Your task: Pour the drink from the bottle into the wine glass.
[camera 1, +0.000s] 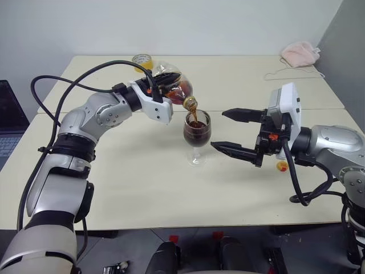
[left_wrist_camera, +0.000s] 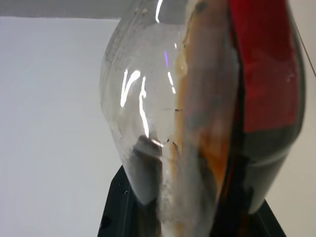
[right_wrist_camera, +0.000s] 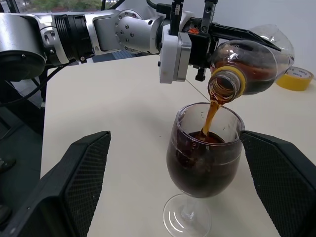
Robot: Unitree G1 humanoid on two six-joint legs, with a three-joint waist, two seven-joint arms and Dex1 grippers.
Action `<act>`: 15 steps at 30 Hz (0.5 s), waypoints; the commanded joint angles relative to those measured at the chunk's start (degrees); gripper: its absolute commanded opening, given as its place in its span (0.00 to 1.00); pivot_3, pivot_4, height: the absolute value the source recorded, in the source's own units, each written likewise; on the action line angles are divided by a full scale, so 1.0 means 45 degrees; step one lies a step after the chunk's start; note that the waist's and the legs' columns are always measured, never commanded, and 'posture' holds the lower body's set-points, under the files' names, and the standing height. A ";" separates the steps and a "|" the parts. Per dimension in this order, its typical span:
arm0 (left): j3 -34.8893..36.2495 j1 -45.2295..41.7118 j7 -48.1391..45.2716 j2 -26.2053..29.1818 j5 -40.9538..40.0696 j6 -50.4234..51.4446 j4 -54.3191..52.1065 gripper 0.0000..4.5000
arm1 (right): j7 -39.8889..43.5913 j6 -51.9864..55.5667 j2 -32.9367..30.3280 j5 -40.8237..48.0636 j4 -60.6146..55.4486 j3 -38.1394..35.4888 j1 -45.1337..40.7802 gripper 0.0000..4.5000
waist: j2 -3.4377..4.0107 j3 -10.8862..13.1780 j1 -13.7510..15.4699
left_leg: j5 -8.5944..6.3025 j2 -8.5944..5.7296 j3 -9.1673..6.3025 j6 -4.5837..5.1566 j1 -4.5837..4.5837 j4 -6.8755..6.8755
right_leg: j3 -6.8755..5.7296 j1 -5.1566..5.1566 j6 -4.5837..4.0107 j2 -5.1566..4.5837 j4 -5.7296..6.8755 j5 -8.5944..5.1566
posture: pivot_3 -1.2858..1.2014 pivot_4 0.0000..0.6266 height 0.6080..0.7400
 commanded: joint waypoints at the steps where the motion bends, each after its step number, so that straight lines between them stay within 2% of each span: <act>1: 0.0104 -0.0188 0.0154 0.0255 -0.0212 -0.0087 -0.0300 0.17 | 0.0077 -0.0144 -0.0092 0.0277 -0.0330 -0.0312 -0.0041 1.00 | 0.0000 0.0000 0.0000 | 0.0000 0.0000 0.0000 0.0000 0.0000 0.0000 | 0.0000 0.0000 0.0000 0.0000 0.0000 0.0000 | 0.52 0.24 1.00; 15: 0.0115 -0.0123 0.0152 0.0259 -0.0262 -0.0072 -0.0325 0.17 | -0.0045 -0.0089 -0.0037 0.0375 -0.0460 -0.0325 0.0057 1.00 | 0.0000 0.0000 0.0000 | 0.0000 0.0000 0.0000 0.0000 -0.0001 0.0001 | 0.0000 0.0000 0.0000 0.0000 0.0001 0.0000 | 0.52 0.24 1.00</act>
